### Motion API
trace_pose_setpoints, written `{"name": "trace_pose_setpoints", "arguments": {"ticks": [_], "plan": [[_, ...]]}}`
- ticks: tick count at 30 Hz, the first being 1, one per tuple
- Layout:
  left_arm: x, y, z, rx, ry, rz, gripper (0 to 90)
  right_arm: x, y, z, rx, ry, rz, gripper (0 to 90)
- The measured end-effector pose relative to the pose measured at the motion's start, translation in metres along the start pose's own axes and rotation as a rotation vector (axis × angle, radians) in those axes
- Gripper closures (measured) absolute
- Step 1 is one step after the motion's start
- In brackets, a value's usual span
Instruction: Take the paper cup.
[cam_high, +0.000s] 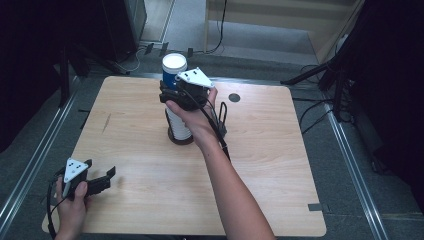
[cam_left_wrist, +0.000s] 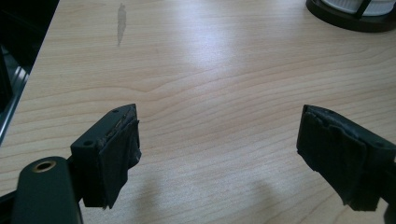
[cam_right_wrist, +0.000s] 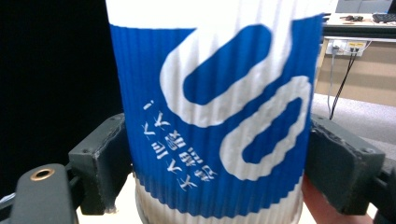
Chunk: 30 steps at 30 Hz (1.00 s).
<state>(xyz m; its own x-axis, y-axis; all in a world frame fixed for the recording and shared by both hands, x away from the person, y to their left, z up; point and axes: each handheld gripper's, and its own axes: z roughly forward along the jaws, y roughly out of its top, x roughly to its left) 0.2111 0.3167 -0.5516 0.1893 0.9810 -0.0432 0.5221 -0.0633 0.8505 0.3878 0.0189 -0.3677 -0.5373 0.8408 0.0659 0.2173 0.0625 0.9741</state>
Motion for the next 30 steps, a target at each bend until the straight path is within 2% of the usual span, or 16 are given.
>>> {"name": "trace_pose_setpoints", "arguments": {"ticks": [5,8,21,30], "plan": [[0.001,0.0,0.0,-0.005,0.0,-0.009,14.0,0.001,-0.002,0.002,0.001,-0.009,-0.021,17.4],[0.001,0.0,0.0,-0.003,0.001,-0.009,14.0,0.0,-0.001,0.001,0.001,0.0,-0.01,17.7],[0.001,0.0,0.0,-0.001,-0.002,-0.006,14.0,0.001,0.0,0.0,-0.008,-0.005,-0.017,18.6],[0.0,0.0,0.0,-0.004,-0.001,-0.008,14.0,0.001,0.01,-0.004,-0.029,0.0,-0.014,20.0]]}}
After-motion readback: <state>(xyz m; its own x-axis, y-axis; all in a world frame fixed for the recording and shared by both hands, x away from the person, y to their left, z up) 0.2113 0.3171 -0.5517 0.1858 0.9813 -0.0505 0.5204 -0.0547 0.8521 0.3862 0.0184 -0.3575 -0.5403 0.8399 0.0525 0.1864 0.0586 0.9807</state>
